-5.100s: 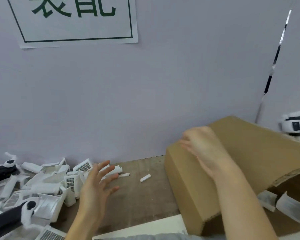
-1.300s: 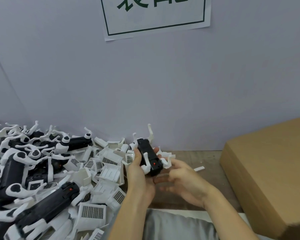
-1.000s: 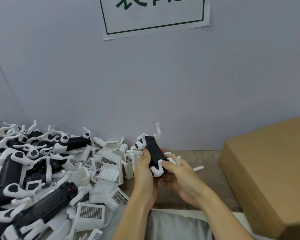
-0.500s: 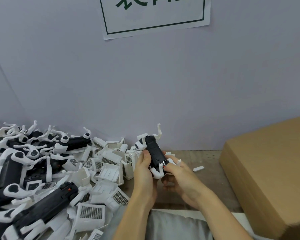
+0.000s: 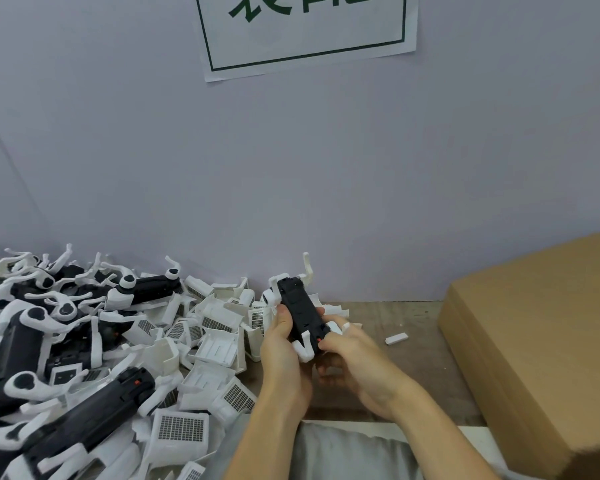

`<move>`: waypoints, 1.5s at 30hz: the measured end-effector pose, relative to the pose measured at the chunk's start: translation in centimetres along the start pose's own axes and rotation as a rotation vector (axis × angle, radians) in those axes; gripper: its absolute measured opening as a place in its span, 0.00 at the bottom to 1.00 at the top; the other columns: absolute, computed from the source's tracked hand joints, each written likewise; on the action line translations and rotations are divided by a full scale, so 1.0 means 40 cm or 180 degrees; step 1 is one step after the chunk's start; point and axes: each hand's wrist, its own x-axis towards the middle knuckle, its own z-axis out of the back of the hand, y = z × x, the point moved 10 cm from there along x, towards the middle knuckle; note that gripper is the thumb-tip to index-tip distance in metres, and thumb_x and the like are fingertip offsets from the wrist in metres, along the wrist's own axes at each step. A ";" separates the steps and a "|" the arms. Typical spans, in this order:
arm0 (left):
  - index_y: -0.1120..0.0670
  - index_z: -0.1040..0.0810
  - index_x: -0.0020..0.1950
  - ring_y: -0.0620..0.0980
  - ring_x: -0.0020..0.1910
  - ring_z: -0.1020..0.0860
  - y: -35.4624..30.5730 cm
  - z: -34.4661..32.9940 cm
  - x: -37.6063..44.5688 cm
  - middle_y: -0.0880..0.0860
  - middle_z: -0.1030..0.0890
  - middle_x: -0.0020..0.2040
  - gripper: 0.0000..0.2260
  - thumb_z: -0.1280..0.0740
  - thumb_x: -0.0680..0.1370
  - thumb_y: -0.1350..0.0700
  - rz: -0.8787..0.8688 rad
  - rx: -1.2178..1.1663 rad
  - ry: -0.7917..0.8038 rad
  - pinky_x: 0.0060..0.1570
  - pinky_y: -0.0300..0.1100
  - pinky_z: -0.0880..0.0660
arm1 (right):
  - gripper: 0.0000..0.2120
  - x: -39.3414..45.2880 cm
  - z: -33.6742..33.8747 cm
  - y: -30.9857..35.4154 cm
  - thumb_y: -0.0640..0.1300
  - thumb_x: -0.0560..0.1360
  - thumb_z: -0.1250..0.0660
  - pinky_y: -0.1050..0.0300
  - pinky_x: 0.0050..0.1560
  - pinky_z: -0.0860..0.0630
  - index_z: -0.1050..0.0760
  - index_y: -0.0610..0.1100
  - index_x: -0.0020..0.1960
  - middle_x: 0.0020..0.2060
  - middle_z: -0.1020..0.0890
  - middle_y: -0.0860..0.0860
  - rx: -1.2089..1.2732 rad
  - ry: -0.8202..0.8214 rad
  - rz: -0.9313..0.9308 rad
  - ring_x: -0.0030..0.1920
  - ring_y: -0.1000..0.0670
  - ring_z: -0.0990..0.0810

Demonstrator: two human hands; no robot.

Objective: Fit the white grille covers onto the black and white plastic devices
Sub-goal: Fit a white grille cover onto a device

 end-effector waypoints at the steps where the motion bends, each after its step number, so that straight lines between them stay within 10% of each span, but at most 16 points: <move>1: 0.66 0.23 0.63 0.61 0.46 0.22 -0.002 0.001 0.000 0.67 0.19 0.53 0.26 0.44 0.84 0.45 -0.0024 -0.0045 -0.0047 0.31 0.42 0.31 | 0.10 0.001 0.008 -0.003 0.38 0.77 0.38 0.57 0.37 0.27 0.22 0.47 0.54 0.39 0.18 0.50 -0.0032 -0.0085 -0.0040 0.33 0.52 0.26; 5: 0.68 0.26 0.67 0.63 0.51 0.24 -0.012 -0.013 -0.006 0.72 0.23 0.61 0.26 0.43 0.84 0.46 -0.0076 -0.0178 0.0043 0.39 0.48 0.28 | 0.09 -0.003 0.015 -0.012 0.38 0.79 0.40 0.59 0.33 0.29 0.24 0.47 0.52 0.40 0.22 0.48 0.0210 -0.0105 -0.0290 0.32 0.52 0.30; 10: 0.62 0.16 0.52 0.58 0.43 0.17 -0.043 -0.027 -0.017 0.61 0.17 0.48 0.19 0.31 0.71 0.48 -0.0046 -0.0589 0.0399 0.42 0.51 0.19 | 0.19 -0.024 -0.013 0.008 0.39 0.74 0.36 0.54 0.45 0.28 0.21 0.43 0.63 0.48 0.19 0.45 0.0701 0.0524 -0.0285 0.41 0.49 0.22; 13: 0.54 0.15 0.44 0.54 0.40 0.15 -0.079 -0.006 -0.001 0.58 0.16 0.45 0.06 0.31 0.74 0.55 -0.0291 -0.0961 0.0338 0.40 0.48 0.19 | 0.15 -0.005 0.065 0.014 0.36 0.77 0.39 0.55 0.40 0.28 0.20 0.43 0.61 0.46 0.16 0.45 0.0539 -0.0327 -0.0057 0.41 0.48 0.20; 17: 0.49 0.13 0.36 0.56 0.41 0.15 -0.073 -0.004 0.018 0.55 0.15 0.42 0.05 0.27 0.71 0.51 -0.0278 -0.0938 0.0326 0.44 0.53 0.19 | 0.12 -0.020 0.181 0.050 0.35 0.79 0.38 0.70 0.33 0.28 0.21 0.49 0.53 0.44 0.18 0.49 -0.1396 -0.1792 0.0447 0.35 0.58 0.22; 21: 0.54 0.16 0.43 0.57 0.44 0.18 -0.046 0.000 0.017 0.54 0.17 0.44 0.14 0.23 0.66 0.45 -0.0142 -0.0643 0.0227 0.60 0.62 0.25 | 0.12 0.030 0.158 0.089 0.40 0.79 0.35 0.71 0.42 0.28 0.22 0.50 0.60 0.54 0.20 0.53 -0.2633 -0.1667 0.0758 0.47 0.59 0.23; 25: 0.55 0.15 0.52 0.62 0.47 0.15 -0.029 0.016 0.016 0.58 0.14 0.48 0.19 0.23 0.68 0.44 -0.0057 -0.0264 -0.0015 0.46 0.59 0.19 | 0.23 0.113 0.121 0.090 0.40 0.79 0.36 0.50 0.70 0.32 0.30 0.48 0.73 0.70 0.27 0.51 -0.3896 -0.1191 0.0524 0.70 0.47 0.30; 28: 0.53 0.15 0.50 0.60 0.45 0.15 -0.023 0.020 0.017 0.57 0.13 0.45 0.17 0.22 0.68 0.42 -0.0176 0.0117 -0.0049 0.43 0.60 0.19 | 0.09 0.147 0.126 0.079 0.44 0.79 0.36 0.52 0.53 0.24 0.22 0.51 0.57 0.54 0.18 0.51 -0.4508 -0.1163 0.0208 0.55 0.46 0.20; 30: 0.48 0.15 0.45 0.55 0.43 0.14 -0.028 0.008 0.017 0.54 0.13 0.42 0.11 0.22 0.69 0.43 -0.0323 0.0320 0.0086 0.45 0.57 0.18 | 0.06 0.154 0.139 0.087 0.46 0.81 0.38 0.57 0.39 0.28 0.25 0.50 0.46 0.42 0.19 0.52 -0.4319 -0.1385 0.0330 0.44 0.47 0.21; 36: 0.43 0.15 0.38 0.49 0.39 0.15 -0.022 -0.021 0.018 0.51 0.15 0.39 0.05 0.26 0.75 0.49 -0.0321 0.0434 0.0466 0.36 0.42 0.19 | 0.12 0.069 0.279 0.105 0.41 0.85 0.47 0.52 0.45 0.29 0.26 0.40 0.59 0.48 0.21 0.44 -0.1901 -0.2585 0.0630 0.46 0.45 0.24; 41: 0.52 0.18 0.54 0.48 0.42 0.15 -0.020 -0.040 0.009 0.50 0.13 0.42 0.12 0.27 0.76 0.46 -0.0354 0.0777 0.0605 0.49 0.51 0.20 | 0.11 -0.003 0.248 0.057 0.48 0.82 0.35 0.56 0.42 0.25 0.23 0.43 0.59 0.49 0.19 0.46 -0.0273 -0.1944 0.0589 0.46 0.48 0.20; 45: 0.53 0.19 0.60 0.56 0.52 0.15 -0.008 -0.049 0.003 0.55 0.14 0.51 0.14 0.32 0.79 0.46 -0.0285 0.0788 0.0616 0.58 0.61 0.23 | 0.13 -0.061 0.148 0.095 0.46 0.77 0.28 0.69 0.36 0.23 0.26 0.51 0.59 0.46 0.17 0.55 -0.0970 -0.1771 0.1130 0.43 0.60 0.17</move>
